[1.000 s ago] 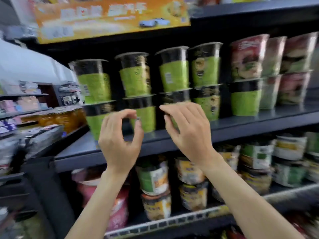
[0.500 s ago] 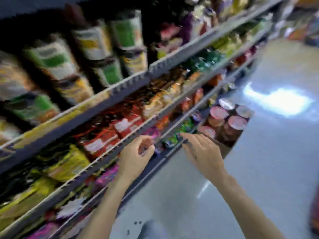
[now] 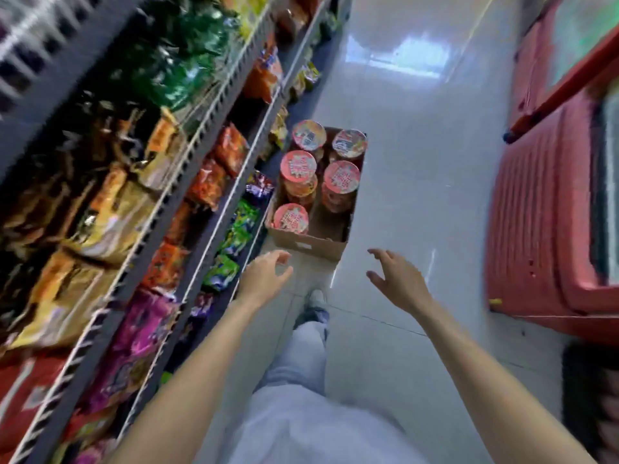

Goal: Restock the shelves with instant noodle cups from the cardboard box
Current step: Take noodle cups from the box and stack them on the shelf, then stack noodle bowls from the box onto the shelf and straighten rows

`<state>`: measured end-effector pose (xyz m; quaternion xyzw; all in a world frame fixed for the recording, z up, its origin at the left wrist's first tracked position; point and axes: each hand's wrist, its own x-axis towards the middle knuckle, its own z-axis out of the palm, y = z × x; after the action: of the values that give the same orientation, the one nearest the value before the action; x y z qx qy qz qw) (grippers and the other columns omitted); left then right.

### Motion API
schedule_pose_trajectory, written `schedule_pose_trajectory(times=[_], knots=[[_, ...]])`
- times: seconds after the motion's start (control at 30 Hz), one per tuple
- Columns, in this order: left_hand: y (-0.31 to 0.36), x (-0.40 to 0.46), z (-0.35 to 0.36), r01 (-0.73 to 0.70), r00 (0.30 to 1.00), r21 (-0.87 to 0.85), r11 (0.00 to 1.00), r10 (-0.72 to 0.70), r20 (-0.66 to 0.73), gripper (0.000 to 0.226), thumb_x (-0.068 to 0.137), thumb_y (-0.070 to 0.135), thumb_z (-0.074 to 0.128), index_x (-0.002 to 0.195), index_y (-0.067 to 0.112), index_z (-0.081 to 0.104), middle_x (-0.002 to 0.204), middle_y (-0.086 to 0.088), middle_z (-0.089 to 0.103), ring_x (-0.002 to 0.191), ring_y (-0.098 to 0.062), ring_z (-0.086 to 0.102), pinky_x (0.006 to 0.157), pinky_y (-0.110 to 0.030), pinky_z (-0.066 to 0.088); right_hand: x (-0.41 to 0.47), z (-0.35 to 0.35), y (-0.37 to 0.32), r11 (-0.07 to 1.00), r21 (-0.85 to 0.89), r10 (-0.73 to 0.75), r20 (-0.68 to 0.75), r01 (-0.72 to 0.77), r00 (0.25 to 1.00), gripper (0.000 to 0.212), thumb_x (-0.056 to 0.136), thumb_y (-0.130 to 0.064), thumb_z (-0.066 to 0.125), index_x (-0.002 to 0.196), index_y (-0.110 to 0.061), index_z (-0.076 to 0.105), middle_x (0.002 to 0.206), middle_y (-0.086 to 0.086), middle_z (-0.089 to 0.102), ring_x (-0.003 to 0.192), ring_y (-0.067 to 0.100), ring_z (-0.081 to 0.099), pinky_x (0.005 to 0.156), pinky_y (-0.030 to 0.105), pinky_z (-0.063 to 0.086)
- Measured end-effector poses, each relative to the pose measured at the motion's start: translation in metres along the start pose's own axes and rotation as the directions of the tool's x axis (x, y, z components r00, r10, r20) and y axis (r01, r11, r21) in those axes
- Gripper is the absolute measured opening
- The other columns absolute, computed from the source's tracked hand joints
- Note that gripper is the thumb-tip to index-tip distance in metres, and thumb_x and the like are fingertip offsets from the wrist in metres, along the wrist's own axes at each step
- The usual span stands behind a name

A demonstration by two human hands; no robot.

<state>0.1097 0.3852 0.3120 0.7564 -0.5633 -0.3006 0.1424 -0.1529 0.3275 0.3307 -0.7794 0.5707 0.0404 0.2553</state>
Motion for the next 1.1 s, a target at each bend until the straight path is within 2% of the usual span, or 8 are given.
schedule_pose_trajectory(times=[0.2,0.33,0.5,0.7,0.8,0.93,1.0,1.1], knots=[[0.041,0.168,-0.005,0.208,0.978,-0.170,0.963,-0.203,0.046,0.030,0.086,0.031,0.063,0.114,0.020,0.062,0.111,0.000,0.067,0.102,-0.020,0.061,0.086,-0.033,0.050,0.156,-0.036,0.035,0.995,0.029,0.097,0.035,-0.098,0.995,0.049,0.095,-0.030,0.052,0.140,-0.017,0.038,0.136,0.007,0.049,0.125,0.027,0.045,0.091,0.040,0.045],[0.056,0.257,0.008,0.349,0.933,-0.408,0.844,-0.353,0.066,0.026,0.088,0.027,0.062,0.112,0.017,0.062,0.111,-0.001,0.065,0.103,-0.016,0.059,0.091,-0.031,0.047,0.257,-0.053,0.058,0.999,-0.015,0.037,0.065,-0.036,0.997,0.050,0.094,-0.033,0.053,0.139,-0.017,0.039,0.133,0.007,0.052,0.122,0.027,0.047,0.088,0.040,0.046],[0.028,0.353,0.054,0.493,0.858,-0.435,0.753,-0.504,0.100,0.025,0.087,0.034,0.062,0.109,0.022,0.062,0.107,-0.001,0.066,0.104,-0.020,0.060,0.093,-0.041,0.049,0.389,-0.043,0.091,0.996,-0.059,-0.061,0.135,0.069,0.989,0.053,0.093,-0.038,0.055,0.138,-0.014,0.042,0.131,0.010,0.054,0.119,0.028,0.051,0.088,0.041,0.048],[-0.028,0.463,0.153,0.689,0.599,-0.640,0.340,-0.764,0.238,0.053,0.086,0.046,0.059,0.124,0.009,0.052,0.118,-0.011,0.063,0.100,-0.026,0.063,0.092,-0.037,0.048,0.533,0.023,0.141,0.982,-0.094,-0.129,0.286,0.161,0.950,0.053,0.090,-0.040,0.058,0.134,-0.013,0.046,0.122,0.012,0.057,0.109,0.032,0.055,0.078,0.039,0.046],[-0.044,0.510,0.206,0.622,0.491,-0.783,0.014,-0.786,0.375,0.059,0.091,0.043,0.055,0.137,0.010,0.038,0.127,-0.013,0.054,0.103,-0.026,0.059,0.081,-0.035,0.049,0.585,0.070,0.163,0.981,-0.112,-0.112,0.328,0.157,0.938,0.049,0.088,-0.040,0.060,0.127,-0.011,0.051,0.118,0.013,0.057,0.106,0.034,0.055,0.076,0.037,0.044],[-0.064,0.553,0.254,0.407,0.454,-0.864,-0.297,-0.755,0.473,0.072,0.088,0.045,0.058,0.143,0.015,0.024,0.141,-0.022,0.039,0.120,-0.037,0.051,0.089,-0.042,0.048,0.625,0.125,0.182,0.996,-0.041,-0.058,0.408,0.081,0.911,0.055,0.087,-0.035,0.063,0.130,-0.007,0.043,0.123,0.016,0.053,0.108,0.034,0.055,0.080,0.039,0.045],[-0.079,0.564,0.265,0.258,0.434,-0.884,-0.389,-0.771,0.466,0.075,0.087,0.039,0.063,0.145,0.022,0.018,0.139,-0.024,0.040,0.118,-0.040,0.052,0.092,-0.047,0.049,0.636,0.141,0.188,0.998,0.050,-0.052,0.462,0.033,0.885,0.064,0.086,-0.033,0.066,0.137,-0.010,0.036,0.125,0.016,0.052,0.108,0.033,0.056,0.083,0.040,0.048],[-0.093,0.574,0.270,0.080,0.444,-0.899,-0.430,-0.792,0.418,0.072,0.089,0.023,0.063,0.145,0.028,0.018,0.135,-0.021,0.043,0.115,-0.040,0.054,0.089,-0.048,0.052,0.644,0.155,0.195,0.992,0.123,-0.064,0.525,-0.002,0.849,0.071,0.087,-0.024,0.065,0.145,-0.020,0.024,0.125,0.014,0.054,0.105,0.032,0.060,0.079,0.040,0.052]])
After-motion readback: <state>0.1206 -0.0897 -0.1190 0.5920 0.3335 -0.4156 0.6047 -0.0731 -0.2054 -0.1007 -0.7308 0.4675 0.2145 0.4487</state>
